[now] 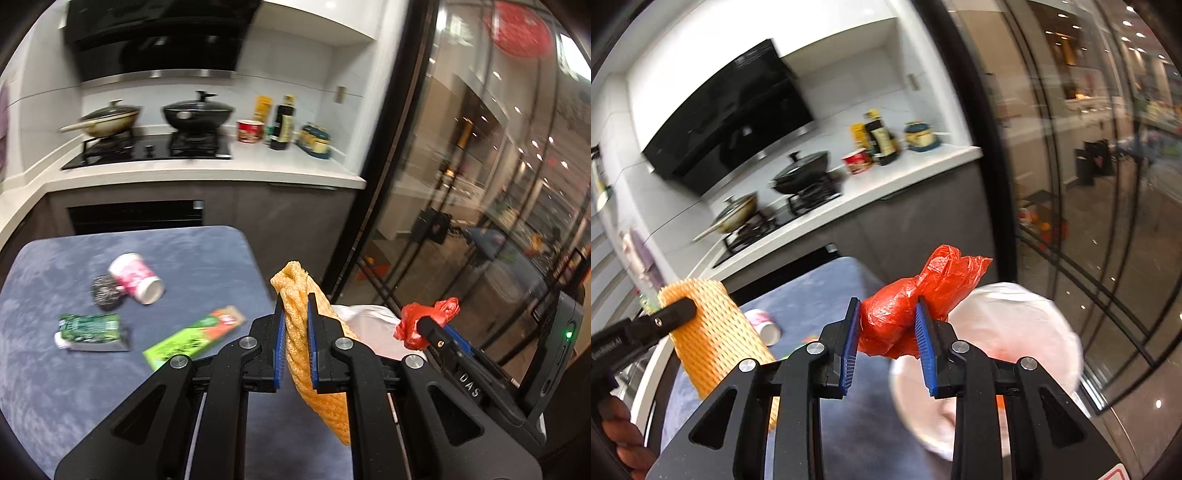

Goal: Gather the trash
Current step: 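Carry foam net and red bag over the bin and open both tools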

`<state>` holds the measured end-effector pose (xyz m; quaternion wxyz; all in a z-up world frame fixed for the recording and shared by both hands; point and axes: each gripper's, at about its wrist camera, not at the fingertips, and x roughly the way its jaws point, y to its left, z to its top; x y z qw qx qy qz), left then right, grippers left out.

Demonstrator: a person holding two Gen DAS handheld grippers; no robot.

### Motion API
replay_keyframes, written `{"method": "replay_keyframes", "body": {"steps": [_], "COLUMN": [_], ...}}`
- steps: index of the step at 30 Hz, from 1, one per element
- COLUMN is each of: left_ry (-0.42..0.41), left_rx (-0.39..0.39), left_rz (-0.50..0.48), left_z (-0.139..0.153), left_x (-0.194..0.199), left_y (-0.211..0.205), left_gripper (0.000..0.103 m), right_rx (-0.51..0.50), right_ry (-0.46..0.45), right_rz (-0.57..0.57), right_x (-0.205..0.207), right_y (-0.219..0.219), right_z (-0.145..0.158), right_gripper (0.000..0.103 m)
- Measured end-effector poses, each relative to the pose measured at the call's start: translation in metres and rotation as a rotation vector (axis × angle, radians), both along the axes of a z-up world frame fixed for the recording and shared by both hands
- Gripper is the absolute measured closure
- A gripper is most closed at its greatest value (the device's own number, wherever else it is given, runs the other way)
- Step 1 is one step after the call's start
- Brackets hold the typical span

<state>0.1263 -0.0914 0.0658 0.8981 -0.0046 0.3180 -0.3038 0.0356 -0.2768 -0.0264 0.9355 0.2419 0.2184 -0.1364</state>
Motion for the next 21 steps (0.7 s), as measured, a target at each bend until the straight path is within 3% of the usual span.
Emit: {"method": "replay_keyframes", "body": {"steps": [12, 21], "left_ry": [0.029, 0.057], "left_rx": [0.081, 0.129], "left_rz": [-0.103, -0.122], "left_z": [-0.031, -0.053], "left_x": [-0.011, -0.008], "left_y": [-0.091, -0.119], "left_gripper": [0.093, 0.093], "right_rx": [0.066, 0.107], "right_ry": [0.047, 0.070], "right_rz": [-0.084, -0.096], "right_x": [-0.024, -0.020], "right_y": [-0.066, -0.083], "right_z": [-0.038, -0.059], "right_gripper": [0.075, 0.075]}}
